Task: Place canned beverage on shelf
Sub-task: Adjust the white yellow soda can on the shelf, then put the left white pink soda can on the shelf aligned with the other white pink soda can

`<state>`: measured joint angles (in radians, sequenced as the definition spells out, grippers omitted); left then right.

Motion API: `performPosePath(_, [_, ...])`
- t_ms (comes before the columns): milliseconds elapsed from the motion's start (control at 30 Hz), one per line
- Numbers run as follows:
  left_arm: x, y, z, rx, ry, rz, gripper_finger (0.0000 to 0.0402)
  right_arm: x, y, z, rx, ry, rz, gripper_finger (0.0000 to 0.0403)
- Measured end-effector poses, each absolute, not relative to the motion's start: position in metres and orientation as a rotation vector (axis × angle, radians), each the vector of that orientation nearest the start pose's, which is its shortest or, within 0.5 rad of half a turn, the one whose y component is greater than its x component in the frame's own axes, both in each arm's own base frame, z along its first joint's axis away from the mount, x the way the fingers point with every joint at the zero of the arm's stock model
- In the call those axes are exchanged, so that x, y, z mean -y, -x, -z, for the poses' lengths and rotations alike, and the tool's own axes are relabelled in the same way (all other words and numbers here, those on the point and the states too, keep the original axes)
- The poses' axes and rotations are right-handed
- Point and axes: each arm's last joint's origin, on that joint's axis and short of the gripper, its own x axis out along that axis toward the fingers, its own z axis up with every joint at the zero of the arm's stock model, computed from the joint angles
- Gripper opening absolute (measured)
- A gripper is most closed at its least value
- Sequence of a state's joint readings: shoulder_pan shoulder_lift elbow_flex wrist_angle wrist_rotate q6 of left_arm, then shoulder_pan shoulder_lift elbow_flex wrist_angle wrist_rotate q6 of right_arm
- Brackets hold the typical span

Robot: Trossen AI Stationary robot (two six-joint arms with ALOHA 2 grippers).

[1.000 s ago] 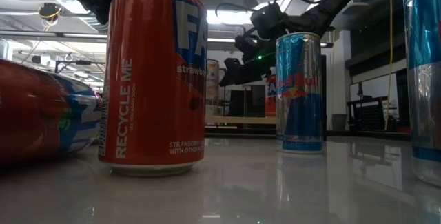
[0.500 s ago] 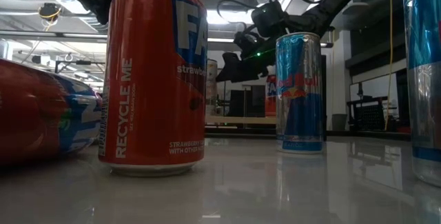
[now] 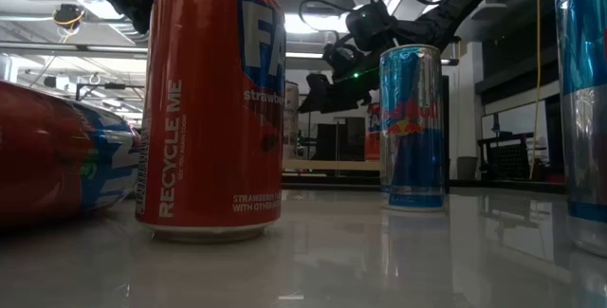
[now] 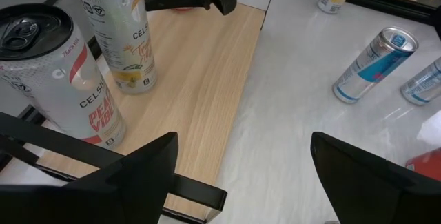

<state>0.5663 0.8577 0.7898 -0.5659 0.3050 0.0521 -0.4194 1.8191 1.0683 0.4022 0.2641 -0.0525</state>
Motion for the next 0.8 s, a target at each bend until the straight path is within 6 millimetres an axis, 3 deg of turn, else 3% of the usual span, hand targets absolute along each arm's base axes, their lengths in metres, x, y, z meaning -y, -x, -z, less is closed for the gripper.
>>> performPosePath(333, [-0.085,-0.151,-0.29,-0.572,0.279,-0.256,0.0324,0.166,-0.355,-0.201,-0.432,0.015,0.648,0.0346])
performPosePath(600, [-0.086,-0.153,-0.297,-0.496,0.431,-0.273,0.0324,0.161,-0.348,-0.224,-0.387,0.013,0.621,0.0346])
performPosePath(800, [-0.076,-0.158,-0.322,-0.43,0.48,-0.231,0.0324,0.155,-0.338,-0.242,-0.387,-0.013,0.566,0.0346])
